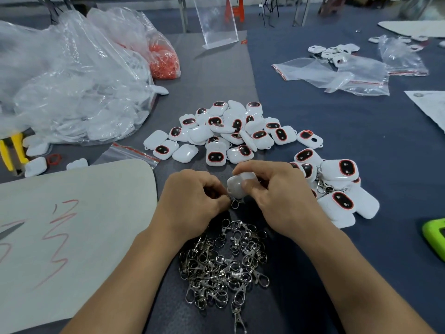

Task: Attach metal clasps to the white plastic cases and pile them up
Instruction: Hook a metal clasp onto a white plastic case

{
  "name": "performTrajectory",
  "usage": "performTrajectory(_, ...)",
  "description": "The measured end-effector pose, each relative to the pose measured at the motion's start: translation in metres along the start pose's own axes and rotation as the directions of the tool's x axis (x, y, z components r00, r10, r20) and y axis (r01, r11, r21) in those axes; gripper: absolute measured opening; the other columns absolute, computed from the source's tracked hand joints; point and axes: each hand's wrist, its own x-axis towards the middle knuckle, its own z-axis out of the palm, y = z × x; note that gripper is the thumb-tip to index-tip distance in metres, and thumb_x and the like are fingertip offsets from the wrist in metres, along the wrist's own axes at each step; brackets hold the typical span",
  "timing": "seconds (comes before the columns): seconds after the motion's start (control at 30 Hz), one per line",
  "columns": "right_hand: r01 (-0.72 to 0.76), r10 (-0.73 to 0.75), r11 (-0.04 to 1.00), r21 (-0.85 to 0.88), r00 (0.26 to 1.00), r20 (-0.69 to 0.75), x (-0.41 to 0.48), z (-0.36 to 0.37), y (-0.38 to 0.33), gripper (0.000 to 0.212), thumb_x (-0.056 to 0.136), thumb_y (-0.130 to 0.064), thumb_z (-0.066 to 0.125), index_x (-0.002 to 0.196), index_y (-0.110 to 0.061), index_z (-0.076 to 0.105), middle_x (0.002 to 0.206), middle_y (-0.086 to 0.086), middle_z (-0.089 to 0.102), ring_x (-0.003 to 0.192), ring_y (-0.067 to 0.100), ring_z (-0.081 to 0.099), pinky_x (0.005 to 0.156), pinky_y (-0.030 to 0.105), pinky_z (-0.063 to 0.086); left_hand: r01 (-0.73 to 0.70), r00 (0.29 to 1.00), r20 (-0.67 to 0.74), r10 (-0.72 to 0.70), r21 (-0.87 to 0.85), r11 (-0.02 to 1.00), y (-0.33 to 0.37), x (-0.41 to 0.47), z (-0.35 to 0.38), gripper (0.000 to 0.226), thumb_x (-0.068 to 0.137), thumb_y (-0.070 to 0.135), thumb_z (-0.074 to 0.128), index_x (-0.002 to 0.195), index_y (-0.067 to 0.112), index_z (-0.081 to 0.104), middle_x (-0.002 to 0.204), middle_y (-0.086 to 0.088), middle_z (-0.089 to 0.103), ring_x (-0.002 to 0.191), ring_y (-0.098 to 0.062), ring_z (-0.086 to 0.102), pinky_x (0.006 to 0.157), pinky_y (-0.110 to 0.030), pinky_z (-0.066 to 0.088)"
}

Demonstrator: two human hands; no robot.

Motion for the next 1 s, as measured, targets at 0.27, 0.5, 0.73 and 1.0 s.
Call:
performTrajectory(0.27, 0.021, -0.019, 0.997, -0.076, 0.999, 0.026, -0.0008, -0.0023, -0.0046, 0.026, 0.094, -0.014, 0.066, 0.102, -0.035, 0.077, 0.085, -0.009, 0.075, 0.073, 0.004, 0.065, 0.063, 0.008, 0.045, 0.036, 0.999, -0.007, -0.036, 0.014, 0.999, 0.0015, -0.0033, 0.0002, 0.010, 0.070, 0.030, 0.085, 0.070, 0.035, 0.077, 0.060, 0.027, 0.065, 0.057, 0.006, 0.062, 0.056, -0.008, 0.043)
performTrajectory(0.5, -0.041, 0.040, 0.996, 0.075, 0.999, 0.017, 0.0007, 0.0015, -0.0007, 0.023, 0.093, -0.012, 0.065, 0.097, -0.030, 0.077, 0.051, -0.017, 0.062, 0.044, 0.003, 0.055, 0.047, 0.010, 0.039, 0.056, 0.996, -0.072, -0.056, 0.000, 0.998, 0.0044, -0.0062, 0.0007, 0.010, 0.068, 0.037, 0.086, 0.066, 0.037, 0.076, 0.053, 0.026, 0.063, 0.051, 0.006, 0.059, 0.051, -0.006, 0.038)
performTrajectory(0.73, -0.214, 0.220, 0.866, 0.452, 0.975, 0.040, 0.0038, -0.0024, -0.0016, 0.023, 0.093, 0.000, 0.061, 0.092, -0.017, 0.076, 0.054, 0.016, 0.062, 0.039, 0.018, 0.045, 0.041, 0.025, 0.038, -0.018, 0.986, -0.166, -0.013, -0.187, 0.982, 0.0061, -0.0069, 0.0042, 0.011, 0.071, 0.025, 0.082, 0.074, 0.034, 0.076, 0.061, 0.017, 0.069, 0.052, 0.000, 0.062, 0.054, -0.012, 0.048)
performTrajectory(1.0, -0.298, 0.275, 0.732, 0.612, 0.952, 0.134, 0.0040, -0.0081, -0.0068, 0.021, 0.096, 0.006, 0.056, 0.093, -0.006, 0.074, 0.062, 0.006, 0.069, 0.039, 0.015, 0.047, 0.035, 0.021, 0.033, -0.122, 0.978, -0.191, 0.081, -0.210, 0.970, 0.0039, -0.0030, 0.0020, 0.028, 0.074, 0.008, 0.086, 0.088, 0.031, 0.081, 0.078, 0.019, 0.072, 0.073, -0.005, 0.068, 0.069, -0.009, 0.047)
